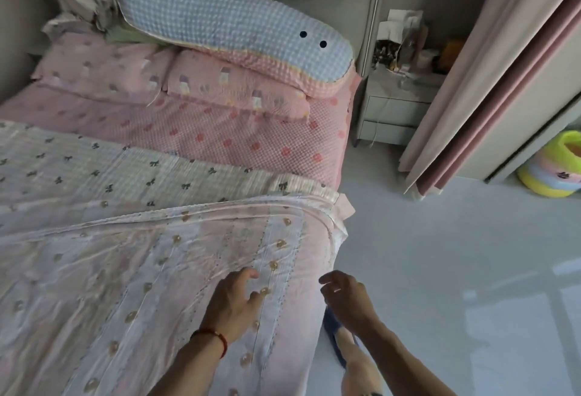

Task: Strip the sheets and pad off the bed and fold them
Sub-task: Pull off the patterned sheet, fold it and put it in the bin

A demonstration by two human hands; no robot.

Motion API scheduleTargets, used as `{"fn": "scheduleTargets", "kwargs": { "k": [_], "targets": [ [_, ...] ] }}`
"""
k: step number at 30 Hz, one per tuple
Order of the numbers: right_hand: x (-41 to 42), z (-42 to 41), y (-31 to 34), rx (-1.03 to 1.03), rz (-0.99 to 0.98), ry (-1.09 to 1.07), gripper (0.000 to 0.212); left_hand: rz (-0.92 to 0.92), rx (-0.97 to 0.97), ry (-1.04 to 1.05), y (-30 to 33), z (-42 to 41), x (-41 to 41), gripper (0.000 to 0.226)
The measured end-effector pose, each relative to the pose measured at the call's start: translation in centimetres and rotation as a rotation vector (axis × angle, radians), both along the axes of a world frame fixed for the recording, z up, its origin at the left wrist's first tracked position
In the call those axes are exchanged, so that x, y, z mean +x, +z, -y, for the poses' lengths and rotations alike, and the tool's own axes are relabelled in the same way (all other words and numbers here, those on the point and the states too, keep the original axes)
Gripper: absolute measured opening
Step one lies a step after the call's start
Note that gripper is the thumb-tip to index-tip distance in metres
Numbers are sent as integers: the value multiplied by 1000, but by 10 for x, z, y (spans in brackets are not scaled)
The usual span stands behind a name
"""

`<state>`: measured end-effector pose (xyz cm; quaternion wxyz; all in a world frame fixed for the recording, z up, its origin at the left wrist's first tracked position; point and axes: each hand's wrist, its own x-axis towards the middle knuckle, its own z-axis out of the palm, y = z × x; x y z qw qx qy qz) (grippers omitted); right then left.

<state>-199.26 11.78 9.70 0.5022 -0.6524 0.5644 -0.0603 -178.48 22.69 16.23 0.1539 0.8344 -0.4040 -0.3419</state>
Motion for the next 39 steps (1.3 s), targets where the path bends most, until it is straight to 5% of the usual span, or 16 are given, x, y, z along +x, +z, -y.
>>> {"fn": "scheduleTargets", "kwargs": {
  "k": [7, 16, 24, 30, 35, 39],
  "targets": [
    [59, 180, -87, 92, -116, -65, 27, -48, 225, 42, -42, 147, 10, 48],
    [140, 289, -182, -195, -295, 428, 59, -40, 288, 194, -77, 209, 38, 42],
    [142, 361, -194, -18, -296, 560, 16, -87, 397, 283, -77, 178, 34, 39],
    [131, 353, -167, 82, -307, 684, 29, -152, 406, 406, -74, 166, 29, 30],
    [101, 304, -114, 6, -122, 750, 28, -285, 361, 548, -81, 166, 25, 19],
    [67, 243, -78, -196, 5, 902, 31, -568, 188, 923, -81, 170, 16, 17]
  ]
}}
